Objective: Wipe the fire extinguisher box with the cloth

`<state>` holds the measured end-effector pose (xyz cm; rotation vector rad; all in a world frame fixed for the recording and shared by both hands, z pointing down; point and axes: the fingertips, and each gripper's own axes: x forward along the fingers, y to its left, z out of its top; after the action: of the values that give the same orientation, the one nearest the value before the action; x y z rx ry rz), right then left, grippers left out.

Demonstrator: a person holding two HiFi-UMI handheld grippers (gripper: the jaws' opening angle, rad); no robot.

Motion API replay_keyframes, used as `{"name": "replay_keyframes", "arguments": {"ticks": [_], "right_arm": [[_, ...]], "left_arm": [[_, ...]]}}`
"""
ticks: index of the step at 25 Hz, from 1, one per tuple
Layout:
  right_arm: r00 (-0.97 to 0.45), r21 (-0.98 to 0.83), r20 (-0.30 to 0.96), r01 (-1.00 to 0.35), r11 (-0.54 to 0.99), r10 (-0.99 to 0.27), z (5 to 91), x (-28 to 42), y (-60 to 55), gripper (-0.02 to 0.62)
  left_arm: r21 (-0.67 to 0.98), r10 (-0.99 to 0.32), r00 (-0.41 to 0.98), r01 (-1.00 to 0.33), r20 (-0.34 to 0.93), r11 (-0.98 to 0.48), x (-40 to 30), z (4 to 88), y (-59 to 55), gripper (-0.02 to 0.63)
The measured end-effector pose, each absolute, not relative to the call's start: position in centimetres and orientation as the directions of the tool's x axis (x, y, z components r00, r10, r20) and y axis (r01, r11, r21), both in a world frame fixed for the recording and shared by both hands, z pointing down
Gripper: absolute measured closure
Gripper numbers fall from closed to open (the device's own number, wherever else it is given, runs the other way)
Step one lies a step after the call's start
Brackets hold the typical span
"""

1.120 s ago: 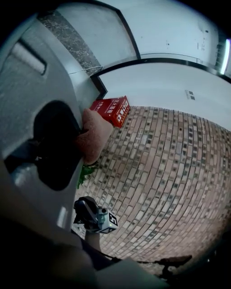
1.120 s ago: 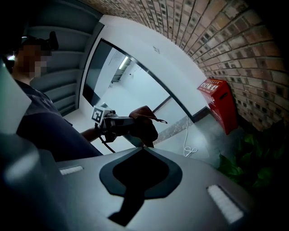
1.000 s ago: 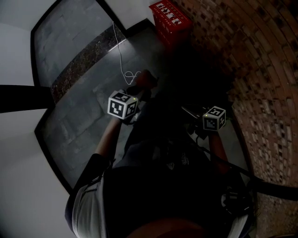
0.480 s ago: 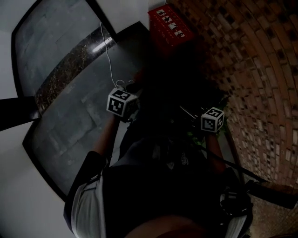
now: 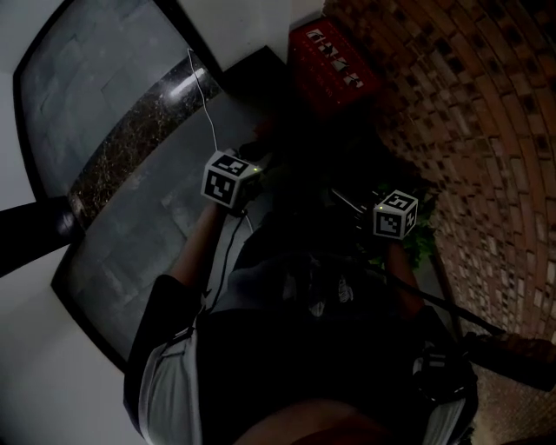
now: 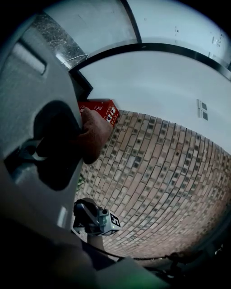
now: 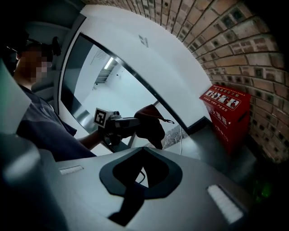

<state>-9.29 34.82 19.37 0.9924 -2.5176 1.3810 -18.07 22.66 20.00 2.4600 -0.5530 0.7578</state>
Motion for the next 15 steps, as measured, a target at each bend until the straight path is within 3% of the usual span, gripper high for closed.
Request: {"name": "replay_keyframes", "arguments": {"ticks": [7,15], "right_arm": [[-0.777,-0.711,0.403,-0.598,0.37,-0.483,20.6,-8.8,32.5,0.597],[-0.778,-0.742,0.356,-0.572,0.35,-0.518,21.3,-5.4,27.1,0.597]], "left_arm": [[0.38,-0.199,0.763,-0.508,0.615,-0.773,-17.0,21.3,21.1,0.557],[0.292,-0.203,0.728,-0.492,0.655,-0.82,-12.6,19.7,14.6,0.557]]}}
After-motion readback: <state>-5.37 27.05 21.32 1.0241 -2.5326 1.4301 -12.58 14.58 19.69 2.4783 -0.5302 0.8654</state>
